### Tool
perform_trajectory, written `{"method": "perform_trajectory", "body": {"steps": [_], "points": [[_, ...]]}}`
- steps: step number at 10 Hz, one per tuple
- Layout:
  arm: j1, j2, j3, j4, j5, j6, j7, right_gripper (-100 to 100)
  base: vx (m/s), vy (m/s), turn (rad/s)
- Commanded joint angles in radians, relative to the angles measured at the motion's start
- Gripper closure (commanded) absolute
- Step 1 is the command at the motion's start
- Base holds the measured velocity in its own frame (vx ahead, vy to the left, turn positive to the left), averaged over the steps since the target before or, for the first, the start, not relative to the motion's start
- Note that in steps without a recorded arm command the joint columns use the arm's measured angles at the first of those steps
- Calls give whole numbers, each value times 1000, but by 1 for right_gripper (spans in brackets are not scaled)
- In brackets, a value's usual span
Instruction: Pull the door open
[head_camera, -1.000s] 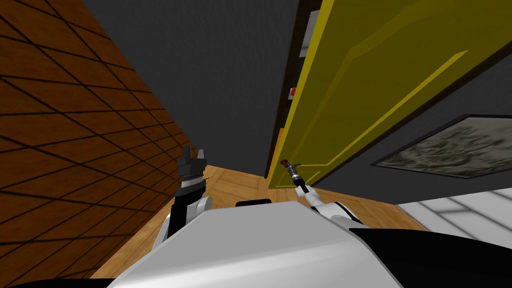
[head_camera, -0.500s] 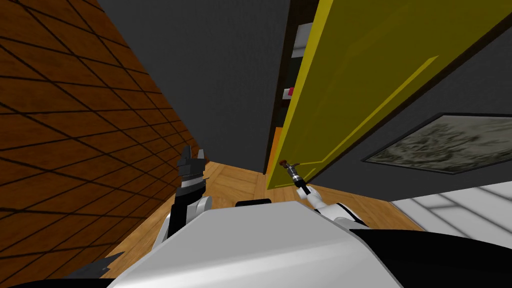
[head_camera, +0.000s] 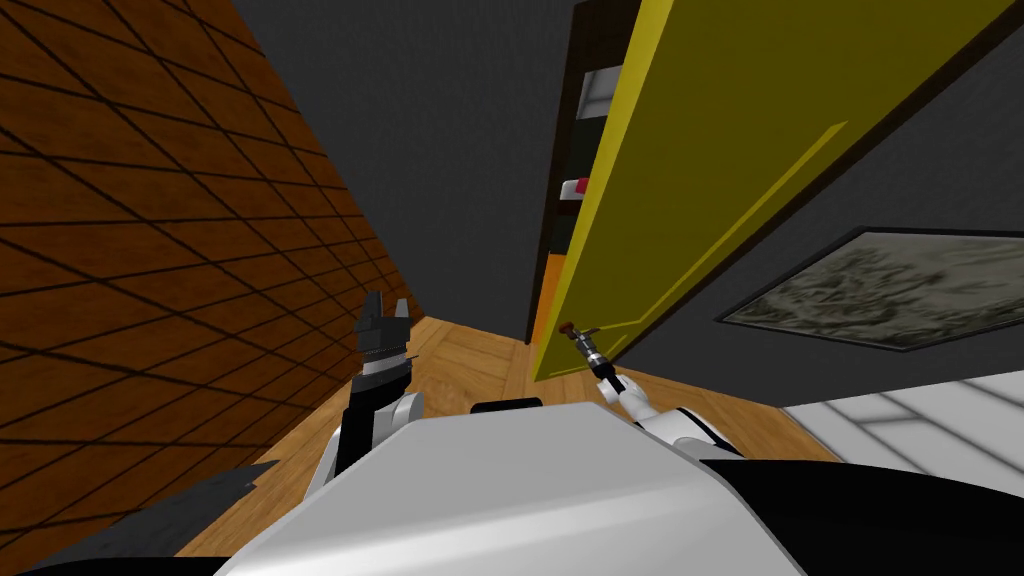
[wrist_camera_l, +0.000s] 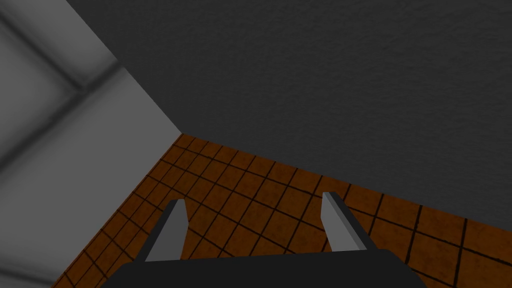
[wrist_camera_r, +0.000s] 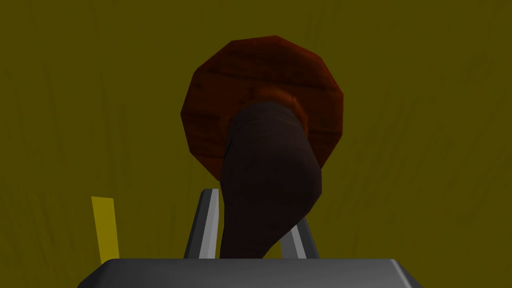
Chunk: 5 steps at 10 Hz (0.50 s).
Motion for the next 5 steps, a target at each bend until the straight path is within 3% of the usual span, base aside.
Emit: {"method": "perform_trajectory", "body": {"steps": [1,5], "points": [[17,-12,9,1,6,-31,-13,100,-182,-95,164],[42,-42,22,20,14,-98,-44,100,-161,-87,144]]}}
